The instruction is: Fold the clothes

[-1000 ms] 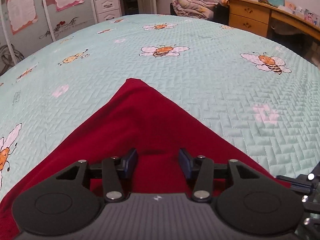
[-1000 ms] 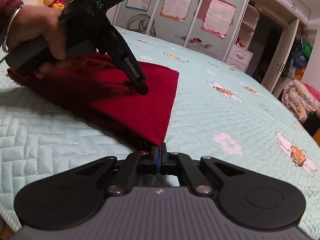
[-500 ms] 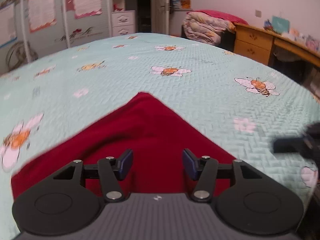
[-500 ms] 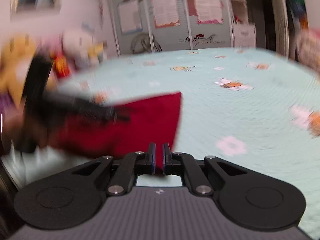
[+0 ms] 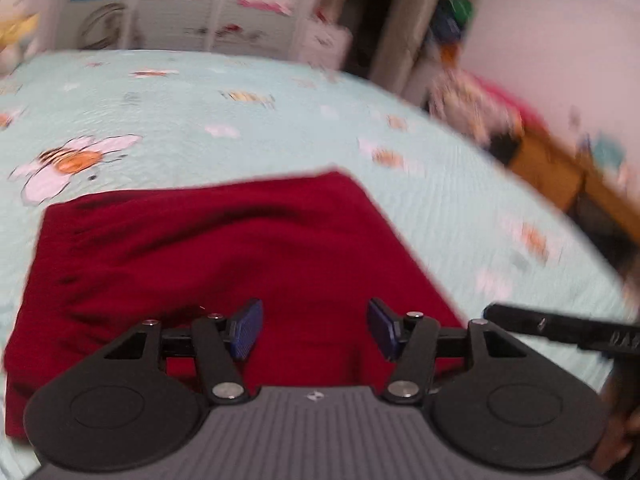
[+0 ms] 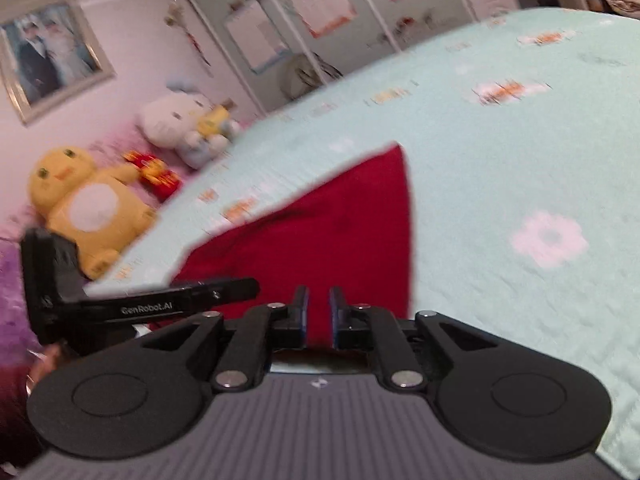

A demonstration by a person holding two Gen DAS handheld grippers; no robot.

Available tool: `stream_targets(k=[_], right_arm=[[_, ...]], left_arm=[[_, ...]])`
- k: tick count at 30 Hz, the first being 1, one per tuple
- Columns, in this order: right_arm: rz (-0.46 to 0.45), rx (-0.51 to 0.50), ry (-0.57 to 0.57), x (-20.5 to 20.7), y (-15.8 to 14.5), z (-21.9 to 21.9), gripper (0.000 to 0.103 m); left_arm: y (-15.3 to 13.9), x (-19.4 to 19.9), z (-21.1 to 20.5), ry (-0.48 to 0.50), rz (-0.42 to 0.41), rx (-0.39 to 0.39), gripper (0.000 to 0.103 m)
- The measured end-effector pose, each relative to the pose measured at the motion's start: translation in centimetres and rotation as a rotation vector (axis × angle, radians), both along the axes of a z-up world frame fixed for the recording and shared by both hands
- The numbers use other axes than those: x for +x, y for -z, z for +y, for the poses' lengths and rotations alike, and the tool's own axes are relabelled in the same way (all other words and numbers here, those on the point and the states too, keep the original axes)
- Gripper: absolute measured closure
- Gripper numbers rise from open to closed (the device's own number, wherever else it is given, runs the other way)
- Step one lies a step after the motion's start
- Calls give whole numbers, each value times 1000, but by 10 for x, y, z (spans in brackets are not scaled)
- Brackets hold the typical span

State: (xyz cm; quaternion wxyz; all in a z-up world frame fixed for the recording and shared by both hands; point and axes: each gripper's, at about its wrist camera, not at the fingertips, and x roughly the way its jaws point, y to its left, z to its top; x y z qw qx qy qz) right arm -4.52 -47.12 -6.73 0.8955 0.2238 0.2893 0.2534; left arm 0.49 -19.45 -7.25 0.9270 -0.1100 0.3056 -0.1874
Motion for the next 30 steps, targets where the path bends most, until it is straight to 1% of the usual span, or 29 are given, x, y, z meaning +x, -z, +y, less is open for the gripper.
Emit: stream_targets(k=[2,3,5,6,7,10,12,15,16,17,18,19,20,22,24,26,27,28,29,30], right_arm=[[12,63,-13,6,-1,-1,87],[32,94,-12,11,2,-4,87],[130,101,13,22,18,-8,84],[185,80,20,26,27,-7,85],[201,61,19,27,29,-6,86],[162,35,12,21,19,-2,83],[131,19,6,25,9,2,83],[95,0,-11,33,-3,7,83],[81,-2,-12,35,-6,7,83],[67,-2,-9,37,-9,5,80],[59,3,-3,39,-11,3,79],[60,15,10,40,-10,-2,75],[64,29,24,39,-10,-8,72],[73,48,61,35,-8,-17,72],[86,71,97,30,-4,-24,70],[109,96,123,23,2,-32,68],[125,109,136,19,5,-36,68],[137,128,145,17,9,-40,67],[145,149,150,16,12,-44,66],[154,171,155,14,15,-47,65]], left_arm=[[-6,-1,17,-50,-17,-51,41],[-3,2,23,-61,0,-49,38],[9,11,32,-72,63,-13,38],[18,16,35,-76,102,16,47],[23,16,39,-77,105,13,50],[20,11,49,-72,85,-55,48],[16,6,54,-94,74,-88,48],[5,-12,74,-186,74,-182,47],[2,-20,84,-241,88,-227,43],[1,-30,94,-301,114,-285,39],[4,-40,101,-349,153,-343,33],[7,-49,108,-392,195,-400,32],[11,-57,111,-426,244,-437,32],[22,-67,114,-471,340,-491,32],[34,-70,114,-515,391,-547,31],[41,-69,113,-557,389,-598,27],[43,-68,111,-577,377,-621,22],[43,-65,107,-587,362,-622,18],[42,-63,101,-593,347,-616,17],[42,-60,96,-600,331,-610,14]])
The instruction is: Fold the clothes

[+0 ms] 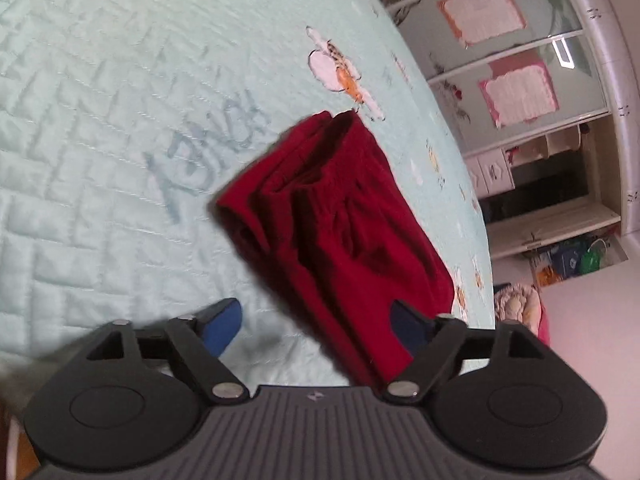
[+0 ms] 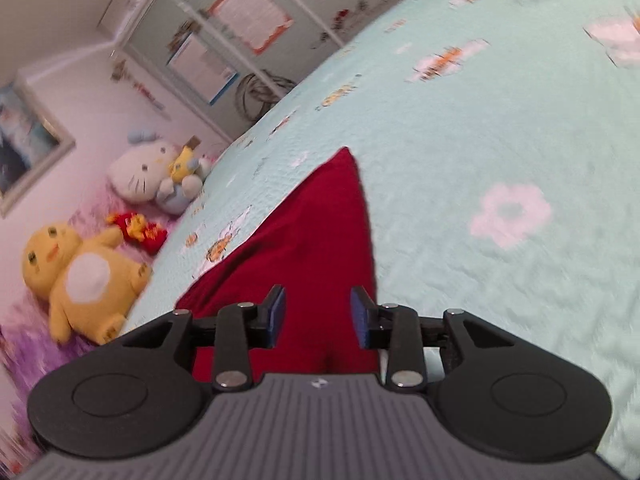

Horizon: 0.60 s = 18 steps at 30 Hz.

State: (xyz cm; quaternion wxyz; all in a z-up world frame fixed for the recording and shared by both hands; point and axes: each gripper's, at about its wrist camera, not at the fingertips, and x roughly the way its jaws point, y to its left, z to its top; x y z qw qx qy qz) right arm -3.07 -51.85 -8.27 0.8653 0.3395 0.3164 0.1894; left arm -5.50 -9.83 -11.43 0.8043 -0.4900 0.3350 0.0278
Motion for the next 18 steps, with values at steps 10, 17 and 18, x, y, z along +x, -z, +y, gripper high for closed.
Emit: stream_targets(k=[10,17,18], right_arm=[[-23,53,-50,17,4,0,57],[-160,-168,-342,85,-39,41,50],[-183,-207,-417,100,-46,51,47]], left_arm=[[4,24,-24,-115,-76,39,1],[7,32,-30,-114,-121,81,10],[8,31,-29,-116,-120,81,11]])
